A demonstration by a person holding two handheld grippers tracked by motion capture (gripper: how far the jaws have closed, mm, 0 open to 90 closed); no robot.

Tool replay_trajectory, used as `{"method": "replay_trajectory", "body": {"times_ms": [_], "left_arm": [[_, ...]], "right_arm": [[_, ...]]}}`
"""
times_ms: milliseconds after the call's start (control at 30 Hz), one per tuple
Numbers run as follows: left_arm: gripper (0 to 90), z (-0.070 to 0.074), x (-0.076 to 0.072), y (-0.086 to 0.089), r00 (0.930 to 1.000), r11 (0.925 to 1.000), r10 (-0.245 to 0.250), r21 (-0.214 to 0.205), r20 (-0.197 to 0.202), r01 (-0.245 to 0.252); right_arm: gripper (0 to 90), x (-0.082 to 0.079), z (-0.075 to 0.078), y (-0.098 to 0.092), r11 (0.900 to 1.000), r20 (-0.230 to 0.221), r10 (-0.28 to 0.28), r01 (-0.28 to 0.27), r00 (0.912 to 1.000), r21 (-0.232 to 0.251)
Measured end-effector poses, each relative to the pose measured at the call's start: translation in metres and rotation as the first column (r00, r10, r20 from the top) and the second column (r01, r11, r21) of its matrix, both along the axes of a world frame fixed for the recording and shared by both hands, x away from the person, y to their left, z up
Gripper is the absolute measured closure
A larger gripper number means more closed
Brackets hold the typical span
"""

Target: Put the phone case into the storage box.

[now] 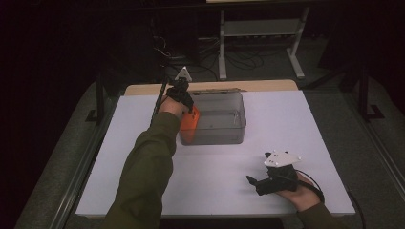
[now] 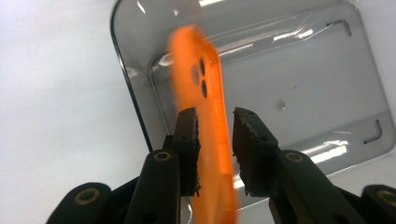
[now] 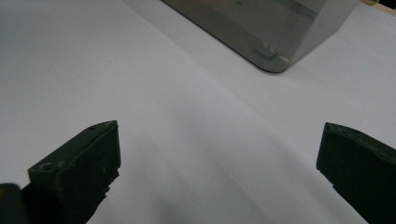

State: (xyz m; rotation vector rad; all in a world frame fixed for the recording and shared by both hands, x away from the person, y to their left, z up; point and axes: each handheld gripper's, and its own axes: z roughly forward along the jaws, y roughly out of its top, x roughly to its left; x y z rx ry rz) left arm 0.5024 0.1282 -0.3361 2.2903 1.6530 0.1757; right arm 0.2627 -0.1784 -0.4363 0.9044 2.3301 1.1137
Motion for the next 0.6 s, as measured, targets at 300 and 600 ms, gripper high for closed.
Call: {"method": "replay_trajectory", "body": {"times_ms": [300, 600], "left_arm": [[65.1, 0.011, -0.001, 0.001, 0.9979, 0.9983, -0.049, -0.029, 0.042, 0.050], [56.4, 0.018, -0.004, 0.006, 0.9887, 0.9900, -0.125, -0.055, 0.084, 0.130]], "right_arm": [[0.0, 0.000, 0.000, 0.000, 1.0000, 0.002, 0.001, -0.001, 1.0000, -0.002], [0.0, 0.001, -0.001, 0.000, 1.0000, 0.006, 0.004, -0.004, 1.0000, -0.009]]}}
